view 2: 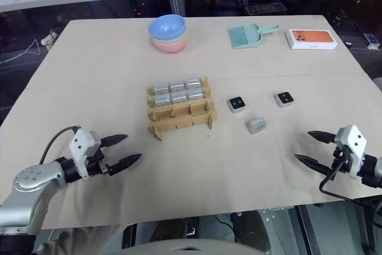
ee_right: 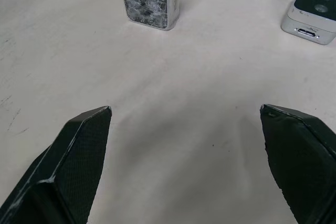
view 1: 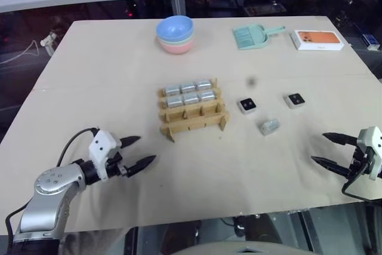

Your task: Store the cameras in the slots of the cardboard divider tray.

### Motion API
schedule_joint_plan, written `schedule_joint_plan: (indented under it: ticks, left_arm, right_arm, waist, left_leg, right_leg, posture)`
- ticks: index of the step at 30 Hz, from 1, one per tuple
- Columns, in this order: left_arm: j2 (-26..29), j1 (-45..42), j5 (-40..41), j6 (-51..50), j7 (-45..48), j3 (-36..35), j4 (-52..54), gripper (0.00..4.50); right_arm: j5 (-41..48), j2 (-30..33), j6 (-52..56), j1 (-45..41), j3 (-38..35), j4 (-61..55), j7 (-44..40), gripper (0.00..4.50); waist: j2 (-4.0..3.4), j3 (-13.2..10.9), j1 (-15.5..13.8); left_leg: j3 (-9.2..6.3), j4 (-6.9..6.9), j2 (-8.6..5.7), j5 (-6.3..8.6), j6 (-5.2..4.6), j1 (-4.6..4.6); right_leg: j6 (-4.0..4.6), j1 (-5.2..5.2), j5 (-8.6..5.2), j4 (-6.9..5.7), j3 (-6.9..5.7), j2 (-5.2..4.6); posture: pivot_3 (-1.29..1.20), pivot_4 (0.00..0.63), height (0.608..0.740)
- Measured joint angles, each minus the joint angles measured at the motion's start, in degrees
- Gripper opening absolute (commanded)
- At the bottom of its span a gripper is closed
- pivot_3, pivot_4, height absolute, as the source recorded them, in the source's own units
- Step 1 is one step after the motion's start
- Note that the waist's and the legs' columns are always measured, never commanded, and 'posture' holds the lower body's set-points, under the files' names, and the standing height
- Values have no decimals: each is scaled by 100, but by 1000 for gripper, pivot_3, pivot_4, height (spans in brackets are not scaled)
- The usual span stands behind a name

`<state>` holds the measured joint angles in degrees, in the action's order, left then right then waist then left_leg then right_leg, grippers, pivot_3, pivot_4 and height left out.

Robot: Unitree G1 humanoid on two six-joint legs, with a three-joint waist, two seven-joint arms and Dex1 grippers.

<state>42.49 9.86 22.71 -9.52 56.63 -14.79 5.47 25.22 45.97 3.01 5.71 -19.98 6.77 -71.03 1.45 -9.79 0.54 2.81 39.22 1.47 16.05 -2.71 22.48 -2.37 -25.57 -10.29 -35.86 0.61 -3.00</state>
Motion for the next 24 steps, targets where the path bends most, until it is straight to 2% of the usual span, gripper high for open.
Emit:
schedule_joint_plan:
  ticks: [8, 19, 24]
  left_arm:
    - [-19, 307, 5, 59, -35, -264, 64, 4301]
    - [-16, 314, 0, 151, 67, -274, 3, 4301]
    - [41, 280, 0, 208, 236, -273, -75, 4301]
  right_arm:
    - [-202, 201, -116, -390, 326, 336, -263, 4500]
    - [-252, 262, -234, -512, 355, 566, -411, 4500]
    - [-359, 348, -251, -909, 560, 755, -509, 4500]
  waist:
    - [-1, 0, 9]
    - [-1, 0, -10]
    - [-1, 0, 10]
  left_leg:
    - [4, -1, 1, 0, 0, -5]
    - [6, 0, -1, 0, 0, -5]
    - [8, 1, 0, 0, 0, -7]
  right_leg:
    - [1, 0, 1, -1, 2, 1]
    - [6, 1, 4, -1, 5, 0]
    - [6, 0, 4, -2, 5, 2]
  posture:
    - [0, 150, 740]
    - [0, 150, 740]
    - [0, 150, 740]
